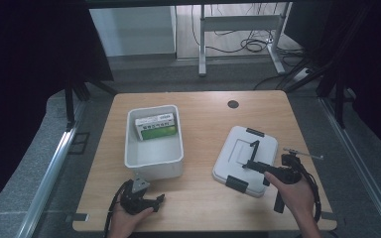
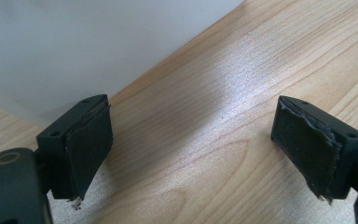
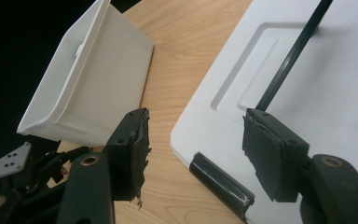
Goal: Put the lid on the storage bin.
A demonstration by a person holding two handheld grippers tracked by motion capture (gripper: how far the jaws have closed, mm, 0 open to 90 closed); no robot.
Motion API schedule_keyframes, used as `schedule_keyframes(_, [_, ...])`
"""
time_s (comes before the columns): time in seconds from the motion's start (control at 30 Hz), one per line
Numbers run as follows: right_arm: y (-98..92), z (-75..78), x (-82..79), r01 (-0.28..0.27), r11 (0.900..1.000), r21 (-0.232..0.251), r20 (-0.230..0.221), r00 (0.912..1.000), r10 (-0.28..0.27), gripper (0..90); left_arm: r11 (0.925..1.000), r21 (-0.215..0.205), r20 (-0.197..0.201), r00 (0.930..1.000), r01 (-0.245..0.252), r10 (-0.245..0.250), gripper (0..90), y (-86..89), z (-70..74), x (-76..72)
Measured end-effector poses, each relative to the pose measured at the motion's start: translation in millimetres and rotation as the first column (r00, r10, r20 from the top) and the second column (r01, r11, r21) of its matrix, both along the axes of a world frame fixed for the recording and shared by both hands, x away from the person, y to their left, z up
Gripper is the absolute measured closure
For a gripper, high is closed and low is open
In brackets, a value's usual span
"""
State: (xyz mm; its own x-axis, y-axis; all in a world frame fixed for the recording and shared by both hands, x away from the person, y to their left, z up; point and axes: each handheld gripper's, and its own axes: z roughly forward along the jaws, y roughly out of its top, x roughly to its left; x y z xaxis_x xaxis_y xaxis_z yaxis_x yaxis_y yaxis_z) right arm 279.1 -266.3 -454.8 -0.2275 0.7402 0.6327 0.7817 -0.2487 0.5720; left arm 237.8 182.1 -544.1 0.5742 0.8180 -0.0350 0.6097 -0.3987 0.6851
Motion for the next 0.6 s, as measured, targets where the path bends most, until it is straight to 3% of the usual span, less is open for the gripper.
schedule_keyframes(0.23, [-0.4, 10.3, 9.1, 0.017, 0.999, -0.027, -0.012, 0.9998, -0.017, 40.9, 1.0000, 0.001, 0.000, 1.0000, 0.001, -0.001, 12.5, 0.1, 0.0, 0.0])
schedule_keyframes(0.6, [5.4, 21.7, 41.9, 0.018, 0.995, -0.097, -0.058, 0.9980, -0.024, 40.9, 1.0000, 0.002, 0.001, 1.0000, 0.002, -0.002, 12.5, 0.2, 0.0, 0.1])
